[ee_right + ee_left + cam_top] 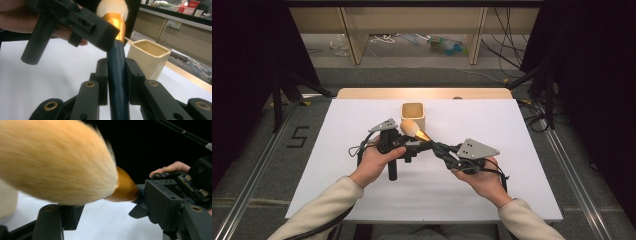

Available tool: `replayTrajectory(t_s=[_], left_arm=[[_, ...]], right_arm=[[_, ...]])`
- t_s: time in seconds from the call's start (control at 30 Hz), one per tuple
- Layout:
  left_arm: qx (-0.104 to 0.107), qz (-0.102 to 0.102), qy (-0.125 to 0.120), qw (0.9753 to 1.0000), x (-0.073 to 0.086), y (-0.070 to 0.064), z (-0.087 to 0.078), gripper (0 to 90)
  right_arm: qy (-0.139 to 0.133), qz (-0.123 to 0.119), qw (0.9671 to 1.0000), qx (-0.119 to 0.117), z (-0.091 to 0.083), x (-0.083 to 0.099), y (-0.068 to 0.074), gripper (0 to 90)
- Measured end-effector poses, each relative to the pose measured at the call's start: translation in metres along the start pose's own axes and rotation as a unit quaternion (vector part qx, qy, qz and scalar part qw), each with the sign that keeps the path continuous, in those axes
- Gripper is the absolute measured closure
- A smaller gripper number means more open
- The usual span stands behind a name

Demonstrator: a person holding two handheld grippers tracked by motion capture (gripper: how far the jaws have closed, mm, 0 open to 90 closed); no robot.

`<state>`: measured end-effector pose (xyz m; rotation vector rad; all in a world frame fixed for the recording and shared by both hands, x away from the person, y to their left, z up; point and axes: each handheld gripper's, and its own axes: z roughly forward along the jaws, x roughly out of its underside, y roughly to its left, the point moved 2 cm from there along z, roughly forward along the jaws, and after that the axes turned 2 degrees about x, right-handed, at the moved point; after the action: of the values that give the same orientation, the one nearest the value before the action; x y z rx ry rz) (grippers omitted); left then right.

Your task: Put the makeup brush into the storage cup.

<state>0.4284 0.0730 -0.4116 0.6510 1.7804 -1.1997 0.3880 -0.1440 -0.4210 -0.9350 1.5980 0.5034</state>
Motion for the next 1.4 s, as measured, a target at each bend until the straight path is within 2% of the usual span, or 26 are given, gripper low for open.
replayTrajectory(t_s=[0.27,0.5,0.7,0.77,0.83,0.9,1.0,1.07,1.1,1.13,1.17,1.2,1.27,1.4], left_arm=[[-0.005,-0.014,-0.021,0.9997,-0.003,-0.001,0.001,45.1],[-0.005,-0.014,-0.031,0.9994,-0.004,-0.003,0.001,54.2],[0.002,0.001,-0.037,0.9993,-0.005,-0.006,0.002,61.6],[0.006,0.011,-0.037,0.9992,-0.006,-0.009,0.002,63.8],[0.004,0.03,-0.031,0.9991,-0.007,-0.011,0.003,64.6],[-0.008,0.036,-0.029,0.9989,-0.008,-0.013,0.003,65.0],[-0.009,0.054,-0.03,0.998,-0.011,-0.014,0.002,65.1],[-0.016,0.059,-0.034,0.9975,-0.012,-0.014,0.001,65.1],[-0.023,0.07,-0.033,0.9967,-0.013,-0.013,0.0,65.2],[-0.027,0.079,-0.031,0.996,-0.014,-0.012,0.0,65.2],[-0.033,0.078,-0.031,0.996,-0.014,-0.012,-0.001,65.2],[-0.036,0.082,-0.032,0.9955,-0.015,-0.012,-0.002,65.2],[-0.045,0.09,-0.03,0.9944,-0.015,-0.013,-0.004,65.3],[-0.053,0.113,-0.032,0.9917,-0.019,-0.013,-0.008,65.3]], right_arm=[[0.003,-0.004,1.0,0.003,0.0,0.0,0.0,75.4],[0.01,-0.014,0.9998,0.015,0.002,0.002,0.001,75.2],[0.015,-0.015,0.9995,0.024,0.003,0.003,0.002,75.0],[0.016,-0.014,0.9994,0.026,0.004,0.004,0.002,74.7],[0.018,-0.011,0.9994,0.027,0.004,0.005,0.002,74.0],[0.021,-0.008,0.9993,0.029,0.005,0.006,0.002,69.7],[0.029,-0.001,0.9991,0.032,0.006,0.006,0.001,56.5],[0.034,0.02,0.9989,0.026,0.005,0.006,0.001,43.4],[0.037,0.026,0.9986,0.026,0.005,0.005,0.001,35.8],[0.033,0.025,0.9986,0.032,0.006,0.005,0.001,30.6],[0.035,0.029,0.9985,0.032,0.006,0.005,0.001,26.5],[0.043,0.029,0.9984,0.021,0.005,0.005,0.002,23.6],[0.044,0.029,0.9985,0.017,0.004,0.005,0.004,18.9],[0.047,0.037,0.9981,0.016,0.003,0.007,0.004,15.6]])
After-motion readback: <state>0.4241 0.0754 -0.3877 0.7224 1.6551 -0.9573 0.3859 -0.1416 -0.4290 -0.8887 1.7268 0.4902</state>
